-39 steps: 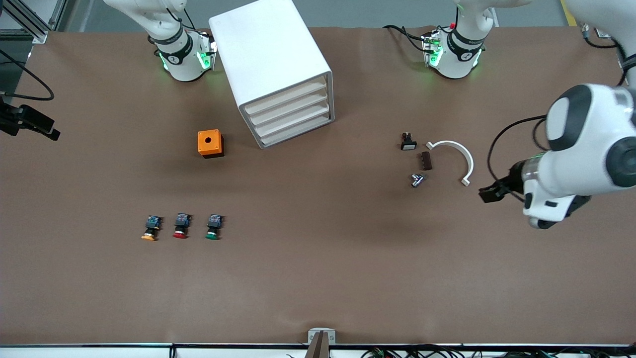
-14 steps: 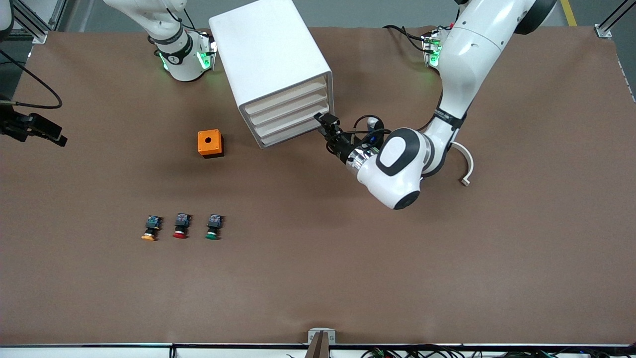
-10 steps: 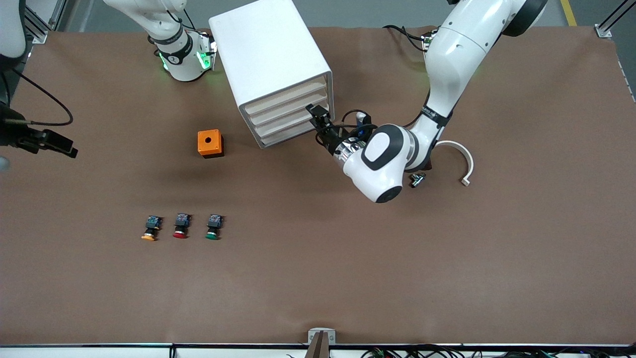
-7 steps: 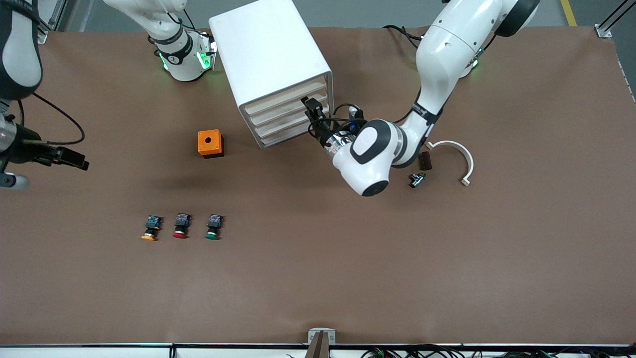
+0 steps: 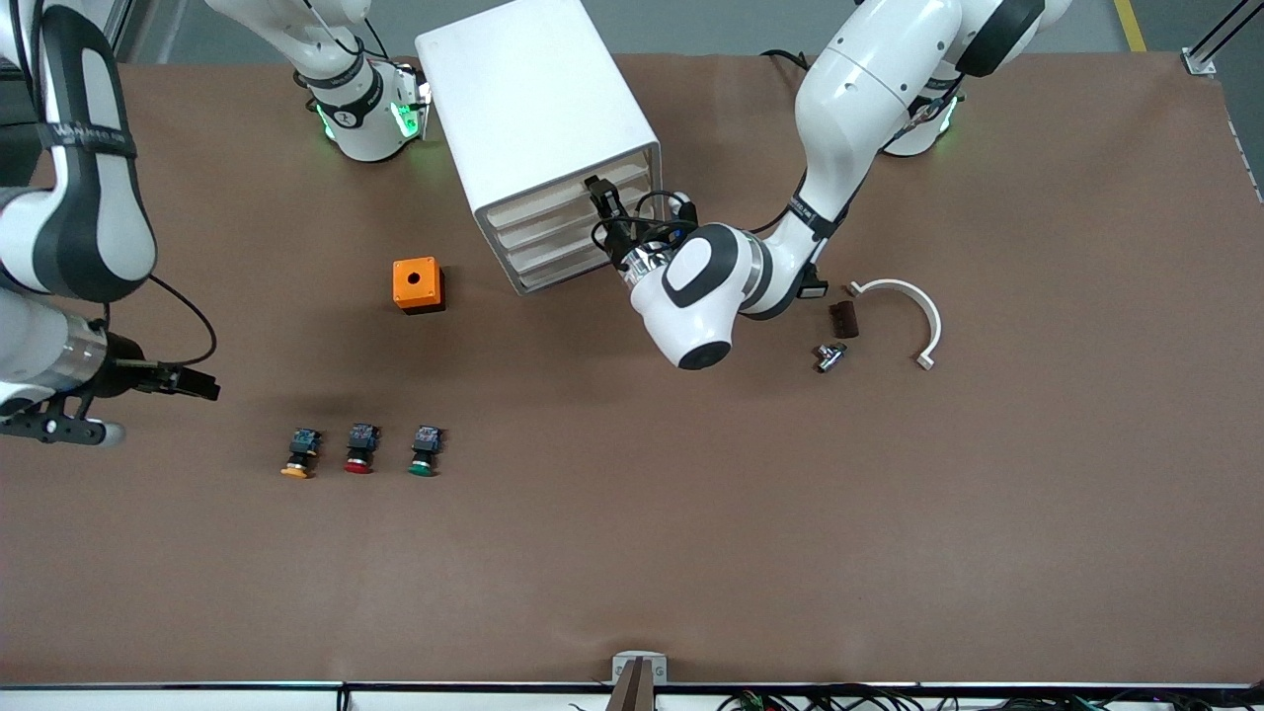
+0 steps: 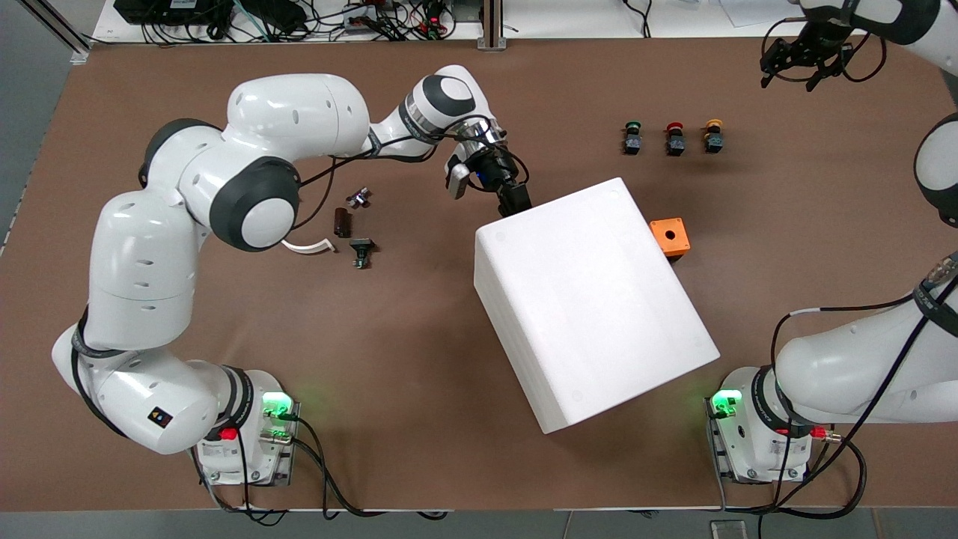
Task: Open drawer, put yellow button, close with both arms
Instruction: 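Pull the top drawer open with the left gripper while the right gripper reaches the buttons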
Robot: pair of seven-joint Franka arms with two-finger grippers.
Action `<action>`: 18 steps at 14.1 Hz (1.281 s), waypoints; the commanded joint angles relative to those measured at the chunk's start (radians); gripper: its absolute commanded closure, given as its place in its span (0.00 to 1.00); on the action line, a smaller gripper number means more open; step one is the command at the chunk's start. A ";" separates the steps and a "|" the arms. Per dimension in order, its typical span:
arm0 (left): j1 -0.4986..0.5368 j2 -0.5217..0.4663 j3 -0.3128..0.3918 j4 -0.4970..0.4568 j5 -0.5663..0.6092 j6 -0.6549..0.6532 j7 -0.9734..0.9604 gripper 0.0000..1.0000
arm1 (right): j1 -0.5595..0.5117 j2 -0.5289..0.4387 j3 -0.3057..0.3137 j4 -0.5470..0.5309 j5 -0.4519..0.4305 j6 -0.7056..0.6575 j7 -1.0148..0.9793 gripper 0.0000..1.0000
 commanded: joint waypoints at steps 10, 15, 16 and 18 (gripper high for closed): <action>0.201 0.014 0.019 0.129 0.001 0.029 0.089 0.91 | 0.003 0.204 0.009 -0.010 0.060 0.222 -0.001 0.00; 0.211 0.003 0.035 0.154 0.008 0.047 0.120 0.01 | 0.043 0.276 0.009 -0.010 0.099 0.267 -0.003 0.00; 0.211 0.003 0.059 0.175 0.008 0.047 0.123 0.01 | 0.045 0.293 0.009 -0.011 0.099 0.289 -0.003 0.00; 0.218 0.003 0.101 0.198 0.008 0.049 0.167 0.01 | 0.048 0.310 0.009 -0.010 0.099 0.292 -0.003 0.00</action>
